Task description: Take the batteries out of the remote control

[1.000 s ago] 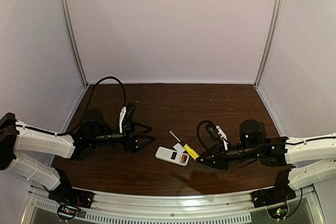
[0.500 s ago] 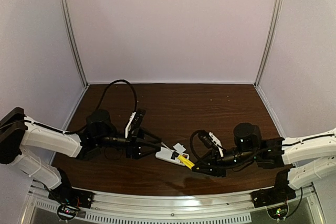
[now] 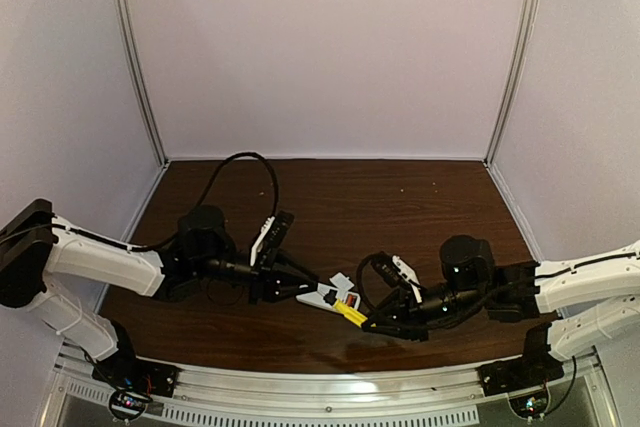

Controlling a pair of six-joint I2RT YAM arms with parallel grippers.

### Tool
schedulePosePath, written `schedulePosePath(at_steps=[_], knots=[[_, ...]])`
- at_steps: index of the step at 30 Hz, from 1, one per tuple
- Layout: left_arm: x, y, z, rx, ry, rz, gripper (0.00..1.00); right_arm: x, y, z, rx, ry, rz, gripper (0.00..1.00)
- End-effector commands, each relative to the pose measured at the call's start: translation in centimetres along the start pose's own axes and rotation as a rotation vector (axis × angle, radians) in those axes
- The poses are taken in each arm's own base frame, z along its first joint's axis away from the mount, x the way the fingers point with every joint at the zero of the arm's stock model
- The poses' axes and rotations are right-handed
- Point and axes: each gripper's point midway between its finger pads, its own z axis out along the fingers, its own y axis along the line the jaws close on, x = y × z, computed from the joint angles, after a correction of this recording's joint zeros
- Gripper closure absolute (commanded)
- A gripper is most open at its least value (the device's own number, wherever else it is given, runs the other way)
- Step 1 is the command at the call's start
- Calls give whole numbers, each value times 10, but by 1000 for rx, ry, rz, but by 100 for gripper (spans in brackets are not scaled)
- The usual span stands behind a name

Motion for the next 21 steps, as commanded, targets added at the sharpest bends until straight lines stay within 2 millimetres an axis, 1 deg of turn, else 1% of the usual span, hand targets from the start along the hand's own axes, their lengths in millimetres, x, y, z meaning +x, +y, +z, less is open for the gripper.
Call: schedulePosePath(at_steps=[1,5,11,19,21], knots=[[-3,0,6,7,8,23,78,-15,5,-1,7,-29,-27,100],[-2,0,7,9,12,26,79,-15,4,-1,17,-31,-31,100],[1,1,9,6,22,25,78,-17,4,-3,24,-39,-30,100],[4,1,16,5,49,29,87,-16,4,-3,27,-39,-27,100],[5,0,18,7,55,30,91,-17,4,-3,28,-41,-27,100]])
